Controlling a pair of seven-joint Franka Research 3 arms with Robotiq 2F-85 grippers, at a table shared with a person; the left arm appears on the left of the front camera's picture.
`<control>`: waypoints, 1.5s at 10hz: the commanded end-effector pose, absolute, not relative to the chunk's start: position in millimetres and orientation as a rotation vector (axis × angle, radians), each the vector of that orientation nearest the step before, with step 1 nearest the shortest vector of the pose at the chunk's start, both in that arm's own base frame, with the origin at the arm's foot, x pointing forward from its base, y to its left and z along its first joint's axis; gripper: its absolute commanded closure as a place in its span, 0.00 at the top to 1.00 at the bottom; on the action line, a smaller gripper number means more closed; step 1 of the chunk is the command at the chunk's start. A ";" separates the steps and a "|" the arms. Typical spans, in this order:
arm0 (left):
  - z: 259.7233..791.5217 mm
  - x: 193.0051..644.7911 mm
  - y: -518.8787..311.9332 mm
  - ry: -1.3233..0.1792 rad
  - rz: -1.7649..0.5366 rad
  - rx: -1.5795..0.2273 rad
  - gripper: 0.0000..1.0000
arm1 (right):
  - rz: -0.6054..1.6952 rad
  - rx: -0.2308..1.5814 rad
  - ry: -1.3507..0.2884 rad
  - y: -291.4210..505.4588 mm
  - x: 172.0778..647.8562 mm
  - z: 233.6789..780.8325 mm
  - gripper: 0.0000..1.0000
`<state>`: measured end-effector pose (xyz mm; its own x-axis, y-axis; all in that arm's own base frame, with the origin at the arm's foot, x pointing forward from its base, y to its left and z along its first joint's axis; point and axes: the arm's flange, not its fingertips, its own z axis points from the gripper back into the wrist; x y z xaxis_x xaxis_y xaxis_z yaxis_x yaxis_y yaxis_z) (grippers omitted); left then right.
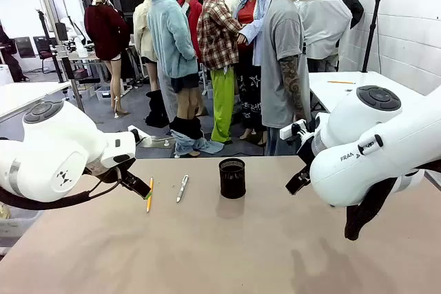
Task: Place the pens into the pen holder.
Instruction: Pick up a writing instrument from the table and place it into the Pen holder.
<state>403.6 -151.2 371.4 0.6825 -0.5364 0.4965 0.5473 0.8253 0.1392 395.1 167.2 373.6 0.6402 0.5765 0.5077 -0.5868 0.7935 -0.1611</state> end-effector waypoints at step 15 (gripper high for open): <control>481.6 266.0 47.5 -0.854 -0.301 0.115 1.00 | 0.280 -0.212 -0.912 -57.1 274.1 472.4 1.00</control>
<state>362.6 31.9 552.9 0.6214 -0.3195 0.7154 0.2318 0.9472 0.2216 370.3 -57.9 544.4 0.5649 0.3218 0.7599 -0.1850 0.9468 -0.2634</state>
